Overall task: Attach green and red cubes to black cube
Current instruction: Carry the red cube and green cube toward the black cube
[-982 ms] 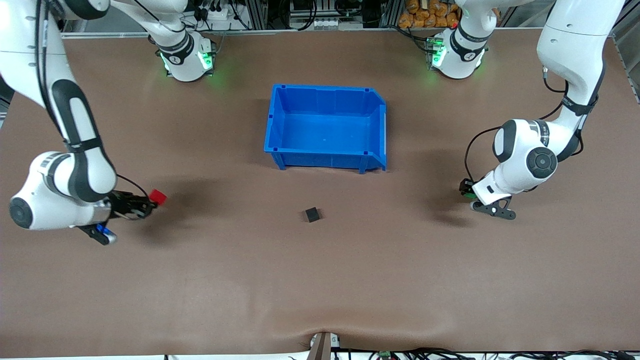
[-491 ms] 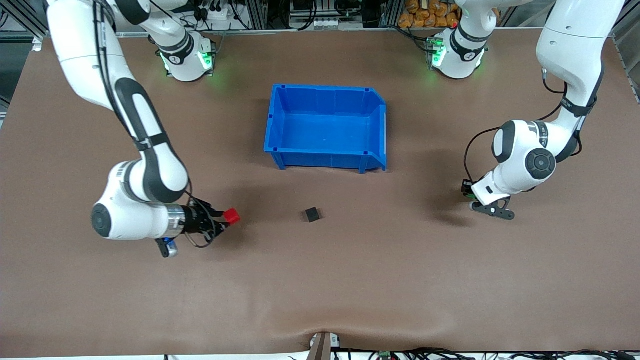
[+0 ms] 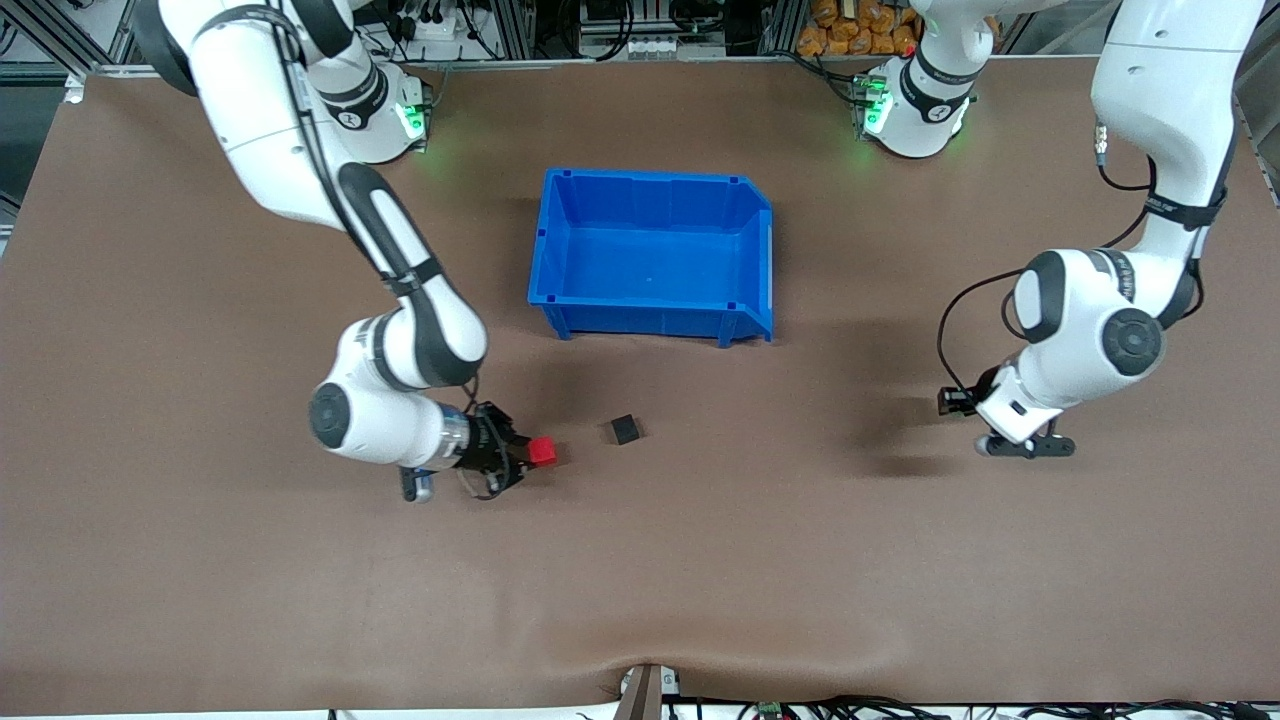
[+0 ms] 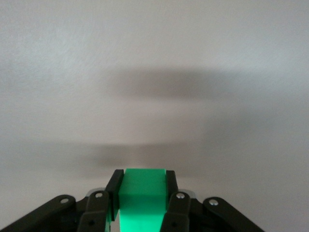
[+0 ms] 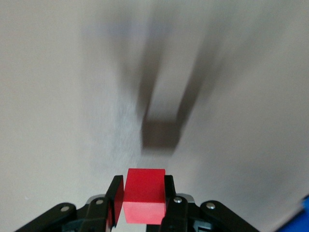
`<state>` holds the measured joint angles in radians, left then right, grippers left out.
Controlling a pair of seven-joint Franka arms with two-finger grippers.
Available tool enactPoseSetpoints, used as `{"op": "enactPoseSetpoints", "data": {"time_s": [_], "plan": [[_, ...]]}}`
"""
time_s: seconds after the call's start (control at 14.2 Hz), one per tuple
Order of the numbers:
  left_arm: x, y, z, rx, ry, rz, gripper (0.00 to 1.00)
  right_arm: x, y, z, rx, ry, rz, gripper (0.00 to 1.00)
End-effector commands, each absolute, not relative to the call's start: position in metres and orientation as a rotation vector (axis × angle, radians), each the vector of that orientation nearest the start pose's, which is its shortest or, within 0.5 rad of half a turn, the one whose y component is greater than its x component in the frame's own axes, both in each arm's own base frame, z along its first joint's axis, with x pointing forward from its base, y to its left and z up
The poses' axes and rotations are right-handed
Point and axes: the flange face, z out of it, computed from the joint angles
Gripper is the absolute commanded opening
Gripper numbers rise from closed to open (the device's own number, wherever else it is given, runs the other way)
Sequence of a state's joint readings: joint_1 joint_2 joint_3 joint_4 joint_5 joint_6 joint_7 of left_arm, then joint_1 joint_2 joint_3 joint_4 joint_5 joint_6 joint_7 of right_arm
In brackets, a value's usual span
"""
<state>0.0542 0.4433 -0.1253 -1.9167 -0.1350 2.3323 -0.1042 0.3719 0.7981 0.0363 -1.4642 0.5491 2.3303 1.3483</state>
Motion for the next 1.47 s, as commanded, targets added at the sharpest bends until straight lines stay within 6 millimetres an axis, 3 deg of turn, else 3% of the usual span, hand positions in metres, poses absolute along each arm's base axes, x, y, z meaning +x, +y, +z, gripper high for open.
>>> {"op": "enactPoseSetpoints", "data": {"time_s": [0.0, 0.28, 0.49, 0.63, 0.91, 1.19, 1.26, 1.33, 1.4], "plan": [[0.644, -0.086, 0.285, -3.323, -0.691, 0.115, 0.0, 0.675, 0.334, 0.212, -2.138, 1.732, 0.407, 0.0], [0.652, -0.2, 0.29, -3.091, -1.38, 0.214, 0.0, 0.659, 0.363, 0.2, -2.192, 1.703, 0.416, 0.0], [0.647, -0.274, 0.278, -2.897, -1.715, 0.284, 0.0, 0.651, 0.367, 0.191, -2.237, 1.693, 0.415, 0.0], [0.649, -0.294, 0.269, -2.747, -1.921, 0.313, 0.0, 0.649, 0.368, 0.18, -2.244, 1.7, 0.422, 0.0], [0.637, -0.343, 0.249, -2.657, -2.084, 0.311, 0.0, 0.652, 0.368, 0.182, -2.202, 1.723, 0.43, 0.0], [0.629, -0.36, 0.228, -2.513, -2.253, 0.337, 0.0, 0.662, 0.356, 0.171, -2.078, 1.844, 0.386, 0.01], [0.625, -0.37, 0.226, -2.488, -2.3, 0.341, 0.0, 0.663, 0.353, 0.172, -2.053, 1.875, 0.392, 0.27], [0.624, -0.374, 0.222, -2.448, -2.348, 0.356, 0.0, 0.663, 0.355, 0.174, -2.032, 1.898, 0.396, 0.36], [0.625, -0.373, 0.216, -2.428, -2.381, 0.356, 0.0, 0.663, 0.36, 0.179, -2.013, 1.909, 0.399, 0.36]]}}
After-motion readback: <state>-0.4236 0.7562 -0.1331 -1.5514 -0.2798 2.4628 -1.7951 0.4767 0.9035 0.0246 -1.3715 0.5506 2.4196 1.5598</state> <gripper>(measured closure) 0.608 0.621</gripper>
